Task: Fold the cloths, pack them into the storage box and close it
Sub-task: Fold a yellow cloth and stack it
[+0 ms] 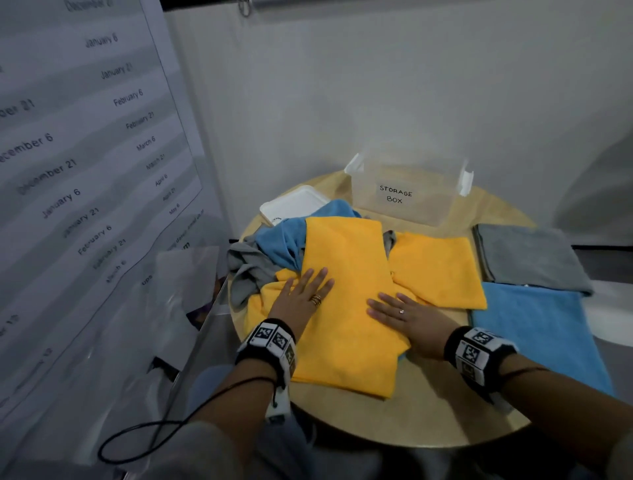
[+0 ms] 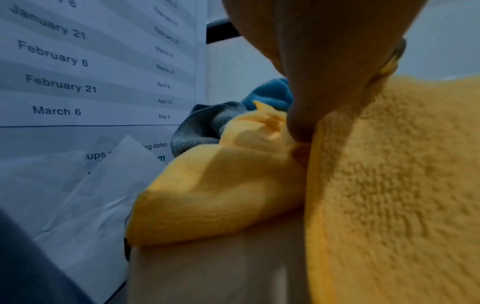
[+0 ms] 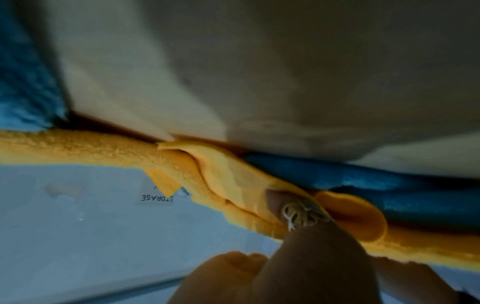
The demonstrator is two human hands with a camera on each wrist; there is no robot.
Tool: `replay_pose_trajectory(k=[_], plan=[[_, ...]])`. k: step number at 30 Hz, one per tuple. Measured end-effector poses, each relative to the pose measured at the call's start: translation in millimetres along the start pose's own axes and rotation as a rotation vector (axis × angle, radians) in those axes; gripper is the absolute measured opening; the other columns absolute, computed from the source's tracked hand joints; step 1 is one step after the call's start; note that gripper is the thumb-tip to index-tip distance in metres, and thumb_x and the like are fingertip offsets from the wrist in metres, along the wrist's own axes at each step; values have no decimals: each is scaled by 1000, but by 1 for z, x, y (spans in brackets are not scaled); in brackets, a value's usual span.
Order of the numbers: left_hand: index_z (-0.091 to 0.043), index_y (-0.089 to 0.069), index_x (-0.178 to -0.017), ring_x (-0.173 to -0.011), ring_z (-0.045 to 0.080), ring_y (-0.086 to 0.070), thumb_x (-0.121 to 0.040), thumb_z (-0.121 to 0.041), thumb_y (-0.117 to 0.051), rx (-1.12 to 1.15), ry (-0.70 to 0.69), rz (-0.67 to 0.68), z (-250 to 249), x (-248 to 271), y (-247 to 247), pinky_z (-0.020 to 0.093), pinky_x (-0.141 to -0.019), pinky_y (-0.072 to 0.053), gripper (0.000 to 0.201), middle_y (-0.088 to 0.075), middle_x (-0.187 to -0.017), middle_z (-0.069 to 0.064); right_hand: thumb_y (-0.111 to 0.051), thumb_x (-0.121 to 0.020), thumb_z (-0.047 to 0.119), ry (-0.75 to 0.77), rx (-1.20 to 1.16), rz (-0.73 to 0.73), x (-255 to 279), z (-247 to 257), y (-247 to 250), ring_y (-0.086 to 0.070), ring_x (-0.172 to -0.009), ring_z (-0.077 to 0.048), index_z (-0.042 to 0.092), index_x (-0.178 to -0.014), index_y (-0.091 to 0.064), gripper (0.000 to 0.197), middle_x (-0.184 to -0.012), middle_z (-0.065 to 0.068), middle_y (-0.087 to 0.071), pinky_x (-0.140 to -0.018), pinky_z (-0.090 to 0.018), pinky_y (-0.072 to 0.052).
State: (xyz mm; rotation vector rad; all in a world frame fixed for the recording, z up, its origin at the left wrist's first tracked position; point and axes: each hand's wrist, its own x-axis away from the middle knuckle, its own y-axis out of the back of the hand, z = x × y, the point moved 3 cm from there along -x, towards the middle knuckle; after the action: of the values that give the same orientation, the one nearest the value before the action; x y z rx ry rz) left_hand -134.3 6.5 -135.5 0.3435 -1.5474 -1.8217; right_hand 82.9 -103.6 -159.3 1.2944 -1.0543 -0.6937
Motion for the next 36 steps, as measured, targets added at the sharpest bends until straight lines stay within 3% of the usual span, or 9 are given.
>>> replay_pose_trajectory(k=[3,9,21,23,26,27,29,32,36], plan=[[-29,30,-140,-145,24,18,-96,5,-30,25,-2,72,2,-5,-8,47,-117,-7,82,36,-148,-6,-49,-95,12,-13,-70,212,-1,0,-1,28,-134,-15,32,-131,37,95,-145,7,32,-120,-42,-2],[-48,12,-140,-143,25,22,-99,-15,-43,270,-95,182,6,-8,-8,60,-112,-5,76,35,-149,-8,-36,-97,25,-6,-41,244,-4,7,9,7,-146,-32,33,-148,7,67,-158,-5,14,-113,-56,-11],[-43,-6,-146,-143,19,21,-100,-30,-40,247,-225,210,20,1,0,54,-115,1,59,28,-153,-7,-35,-97,27,-49,-263,289,3,15,14,20,-142,-36,36,-146,-23,51,-157,-3,19,-108,-70,0],[-30,-33,-144,-144,13,12,-96,-8,-45,578,-180,87,24,2,8,49,-118,2,54,13,-151,-15,-31,-97,24,-120,-542,205,2,10,19,15,-145,-26,12,-118,-60,37,-159,3,4,-111,-65,4],[-8,-48,-134,-140,11,-16,-92,5,-49,989,-58,-173,34,3,25,38,-119,-13,45,-18,-148,-7,-27,-91,33,-254,-922,-36,-2,-7,36,-28,-138,-20,-1,-76,-61,50,-141,5,-42,-119,-47,2],[-5,-52,-130,-136,14,-30,-91,4,-51,1068,-38,-232,38,1,31,35,-115,-24,40,-35,-144,-1,-31,-95,21,-332,-1056,-126,-5,-16,44,-51,-109,-31,-2,-65,-53,44,-114,-4,-60,-116,-48,-16],[3,-64,-110,-108,20,-56,-88,-9,-58,1187,65,-271,45,-12,45,38,-95,-45,26,-62,-113,10,-34,-95,0,-483,-1294,-325,-14,-35,69,-28,-56,-27,12,-55,-29,42,-60,-15,-37,-73,-50,-37],[4,-59,-98,-89,25,-56,-87,-30,-53,1324,275,-331,57,-42,73,41,-79,-46,36,-60,-94,19,-41,-99,15,-582,-1604,-485,-44,-66,103,-50,-63,-29,10,-72,-54,31,-76,-23,-58,-71,-49,-49],[1,-40,-137,-123,35,-47,-99,-33,-42,1205,506,-60,67,-82,66,37,-98,-39,50,-47,-137,19,-43,-98,32,-846,-1536,-374,-95,-109,84,-56,-96,-29,5,-104,-60,33,-117,-22,-60,-96,-44,-46]])
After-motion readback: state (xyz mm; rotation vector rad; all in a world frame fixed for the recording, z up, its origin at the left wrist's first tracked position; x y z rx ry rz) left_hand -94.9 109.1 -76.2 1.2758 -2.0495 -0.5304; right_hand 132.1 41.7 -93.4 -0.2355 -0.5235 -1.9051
